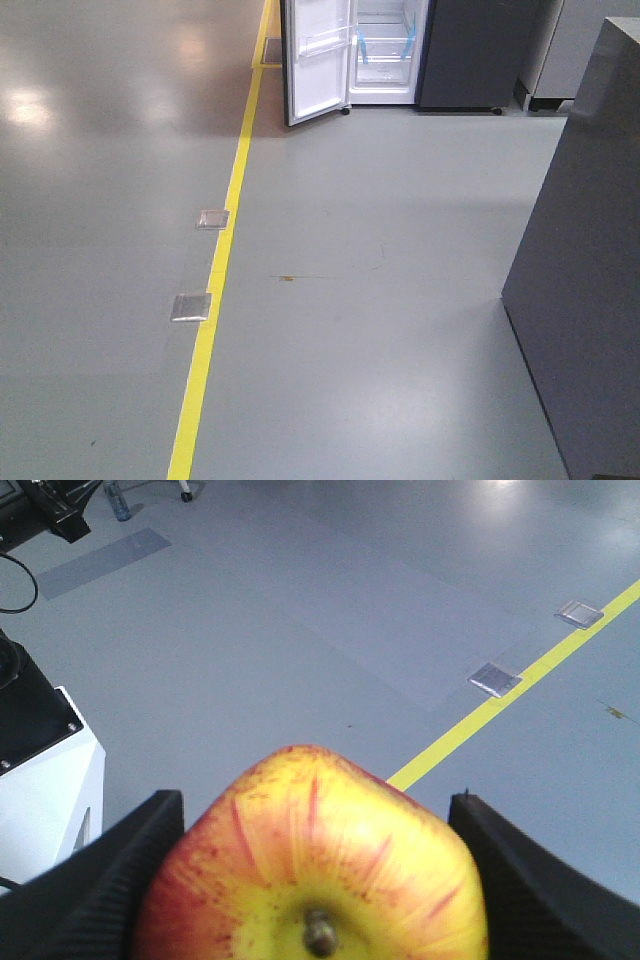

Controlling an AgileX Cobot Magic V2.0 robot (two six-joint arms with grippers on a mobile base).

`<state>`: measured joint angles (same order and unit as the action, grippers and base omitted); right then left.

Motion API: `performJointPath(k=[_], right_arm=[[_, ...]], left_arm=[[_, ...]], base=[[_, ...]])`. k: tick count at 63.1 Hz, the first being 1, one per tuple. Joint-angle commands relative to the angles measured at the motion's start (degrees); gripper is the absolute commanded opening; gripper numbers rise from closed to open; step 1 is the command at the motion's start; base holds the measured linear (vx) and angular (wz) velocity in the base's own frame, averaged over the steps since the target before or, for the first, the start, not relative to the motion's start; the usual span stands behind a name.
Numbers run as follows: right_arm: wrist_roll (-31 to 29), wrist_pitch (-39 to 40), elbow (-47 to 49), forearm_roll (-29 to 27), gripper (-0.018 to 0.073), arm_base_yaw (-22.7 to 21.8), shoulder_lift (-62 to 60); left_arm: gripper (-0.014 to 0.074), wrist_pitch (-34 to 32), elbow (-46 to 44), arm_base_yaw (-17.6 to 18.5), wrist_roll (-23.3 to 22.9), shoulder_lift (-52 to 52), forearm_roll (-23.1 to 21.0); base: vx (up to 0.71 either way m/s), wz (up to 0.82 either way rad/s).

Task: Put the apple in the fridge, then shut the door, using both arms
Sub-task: 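Drive toward the open white refrigerator carrying the apple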

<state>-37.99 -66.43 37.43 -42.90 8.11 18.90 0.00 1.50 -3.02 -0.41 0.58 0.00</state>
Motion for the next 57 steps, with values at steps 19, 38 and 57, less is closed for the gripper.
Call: performJointPath(k=[19,38,57], right_arm=[[-0.3,2.6,1.4,-3.0,0.0369,0.0,0.6],[-0.3,2.5,1.4,-3.0,0.0369,0.0,0.6],[-0.3,2.5,1.4,-3.0,0.0369,0.0,0.6]], left_arm=[[-0.0006,-4.4,1.2,0.2,-0.6,0.9,0.0],[-0.0006,-4.4,1.2,0.2,-0.6,0.9,0.0],[-0.0006,-4.4,1.2,0.2,-0.6,0.9,0.0]], base=[[0.25,-0.05],[0.27,-0.06],[0.27,-0.02]])
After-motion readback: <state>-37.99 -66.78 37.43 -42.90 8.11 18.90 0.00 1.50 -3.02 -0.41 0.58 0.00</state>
